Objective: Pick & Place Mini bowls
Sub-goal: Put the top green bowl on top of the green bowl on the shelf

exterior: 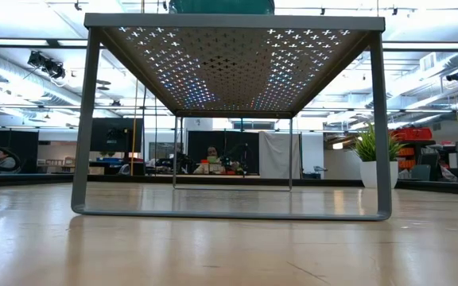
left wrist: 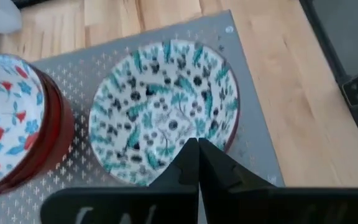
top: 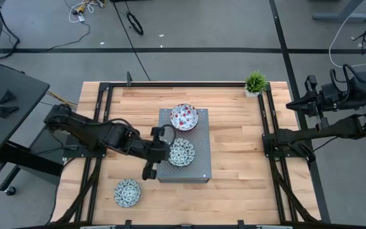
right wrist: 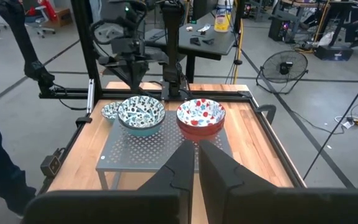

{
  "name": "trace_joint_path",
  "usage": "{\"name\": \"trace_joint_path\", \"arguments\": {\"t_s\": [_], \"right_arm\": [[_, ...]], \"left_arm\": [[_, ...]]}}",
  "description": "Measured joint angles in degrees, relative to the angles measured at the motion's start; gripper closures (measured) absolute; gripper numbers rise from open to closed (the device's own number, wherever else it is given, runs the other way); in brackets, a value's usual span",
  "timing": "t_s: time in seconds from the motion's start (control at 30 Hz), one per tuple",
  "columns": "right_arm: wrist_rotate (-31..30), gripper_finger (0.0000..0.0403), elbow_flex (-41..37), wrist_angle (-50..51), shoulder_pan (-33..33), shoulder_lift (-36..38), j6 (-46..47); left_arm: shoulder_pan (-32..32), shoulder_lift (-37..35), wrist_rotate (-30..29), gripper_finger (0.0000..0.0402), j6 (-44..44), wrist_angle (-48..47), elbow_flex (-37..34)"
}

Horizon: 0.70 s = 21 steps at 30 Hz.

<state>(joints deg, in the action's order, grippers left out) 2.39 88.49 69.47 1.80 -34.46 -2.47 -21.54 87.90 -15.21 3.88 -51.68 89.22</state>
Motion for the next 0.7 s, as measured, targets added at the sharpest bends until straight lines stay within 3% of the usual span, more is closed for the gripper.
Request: {"name": "trace_joint_path", "arguments": {"t_s": [0.7], "right_arm": [[0.0,0.0374,0.0,0.0,0.0,0.0,0.0]], "left_arm": [[0.6,-0.6,3.7,0.0401,-2.2,2.0,-1.6]]}}
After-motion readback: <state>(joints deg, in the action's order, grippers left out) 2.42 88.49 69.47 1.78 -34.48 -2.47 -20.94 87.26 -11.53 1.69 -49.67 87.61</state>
